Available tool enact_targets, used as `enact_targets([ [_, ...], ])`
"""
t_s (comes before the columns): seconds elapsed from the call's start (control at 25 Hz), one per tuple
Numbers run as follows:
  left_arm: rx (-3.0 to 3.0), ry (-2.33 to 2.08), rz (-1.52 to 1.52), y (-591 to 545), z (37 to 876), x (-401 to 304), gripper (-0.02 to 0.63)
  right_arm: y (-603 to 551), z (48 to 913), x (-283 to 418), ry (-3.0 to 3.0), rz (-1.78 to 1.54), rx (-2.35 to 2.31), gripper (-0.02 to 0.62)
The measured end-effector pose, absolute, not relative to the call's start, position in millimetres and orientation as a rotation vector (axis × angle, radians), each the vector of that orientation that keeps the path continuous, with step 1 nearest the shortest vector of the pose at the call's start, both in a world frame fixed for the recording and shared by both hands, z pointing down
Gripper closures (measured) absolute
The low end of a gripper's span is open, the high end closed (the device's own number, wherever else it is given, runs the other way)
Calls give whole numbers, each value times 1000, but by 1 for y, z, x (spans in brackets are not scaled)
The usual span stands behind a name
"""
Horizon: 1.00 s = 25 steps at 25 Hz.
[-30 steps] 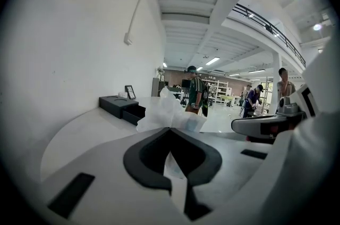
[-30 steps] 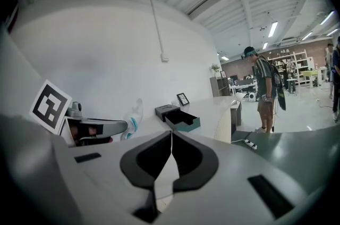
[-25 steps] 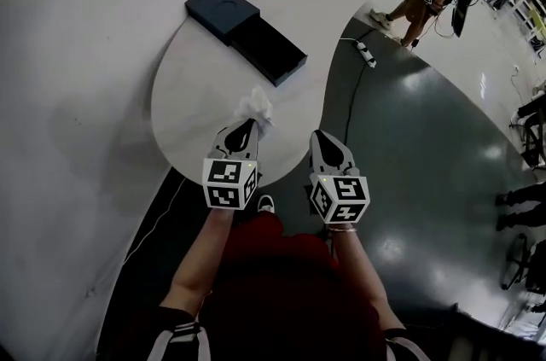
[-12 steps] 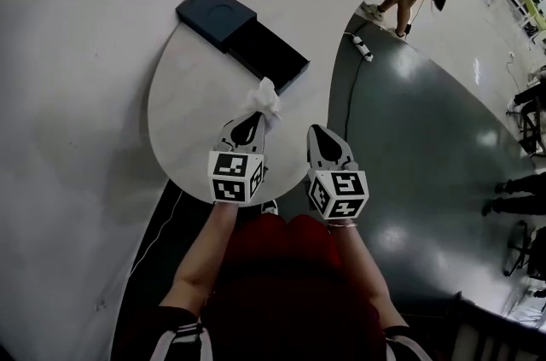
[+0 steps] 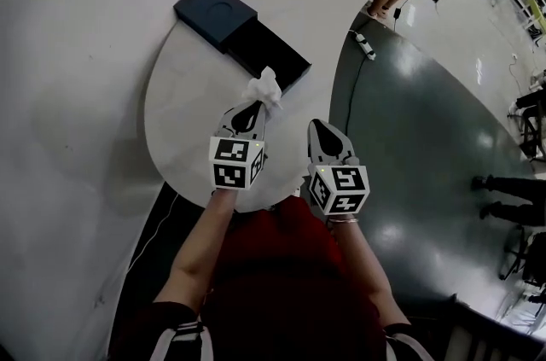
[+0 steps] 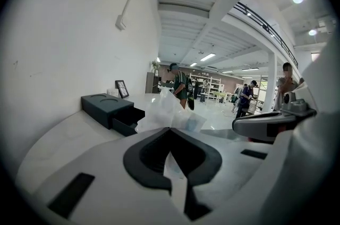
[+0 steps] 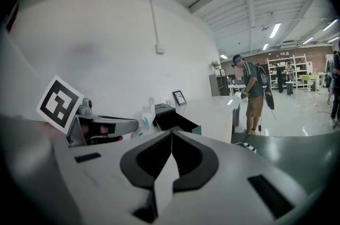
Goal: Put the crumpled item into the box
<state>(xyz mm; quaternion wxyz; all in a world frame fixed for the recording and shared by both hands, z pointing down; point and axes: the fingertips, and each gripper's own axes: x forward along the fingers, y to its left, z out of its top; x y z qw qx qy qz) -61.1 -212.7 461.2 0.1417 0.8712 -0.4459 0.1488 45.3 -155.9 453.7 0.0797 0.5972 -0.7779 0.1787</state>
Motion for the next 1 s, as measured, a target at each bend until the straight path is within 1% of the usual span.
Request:
enact_targets([
  [1.0,2479,-1348,509,-317,476,-30,583,-235,483,60,-2372,583,1626,580],
])
